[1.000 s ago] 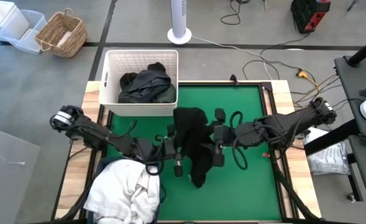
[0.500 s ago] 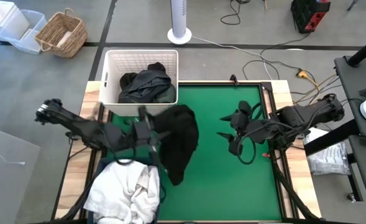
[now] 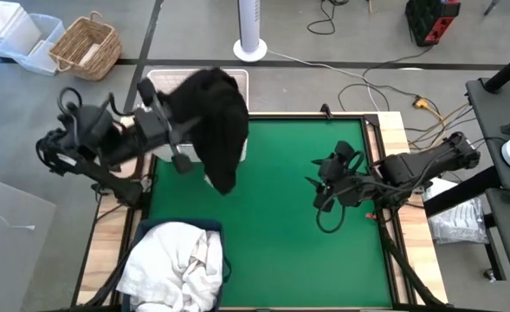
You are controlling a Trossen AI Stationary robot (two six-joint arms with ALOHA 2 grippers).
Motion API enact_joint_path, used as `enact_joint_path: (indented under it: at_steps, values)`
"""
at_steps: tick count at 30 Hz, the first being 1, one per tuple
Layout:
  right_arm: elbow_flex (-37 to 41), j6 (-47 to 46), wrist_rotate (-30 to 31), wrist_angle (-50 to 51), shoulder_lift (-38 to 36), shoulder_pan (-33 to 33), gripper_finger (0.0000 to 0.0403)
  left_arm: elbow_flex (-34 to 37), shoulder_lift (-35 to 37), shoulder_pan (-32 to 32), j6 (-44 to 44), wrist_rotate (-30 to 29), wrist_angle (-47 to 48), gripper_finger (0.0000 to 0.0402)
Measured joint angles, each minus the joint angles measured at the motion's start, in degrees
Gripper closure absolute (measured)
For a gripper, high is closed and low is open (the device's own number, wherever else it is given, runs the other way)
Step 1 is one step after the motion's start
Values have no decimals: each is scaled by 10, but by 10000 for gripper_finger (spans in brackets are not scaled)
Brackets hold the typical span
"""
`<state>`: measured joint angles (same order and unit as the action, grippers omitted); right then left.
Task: Sort clothes
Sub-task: Put the black shirt into the white bin
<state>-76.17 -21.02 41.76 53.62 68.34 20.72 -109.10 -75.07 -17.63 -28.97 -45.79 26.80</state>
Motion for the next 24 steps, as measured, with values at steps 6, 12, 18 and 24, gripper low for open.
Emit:
enact_joint_path:
  at_steps: [6,12,18,24]
  values:
    - [20,0,29,-19,0,0,182,-87,-30,85,-64,-67,54,390]
    - [20,1,34,-37,0,0,184,-118,-56,227,-68,-75,101,390]
    - [20,0,34,-38,0,0,183,-120,-89,365,-65,-57,123,390]
    - [24,-4,34,-46,0,0,182,-120,-143,462,-22,-12,180,380]
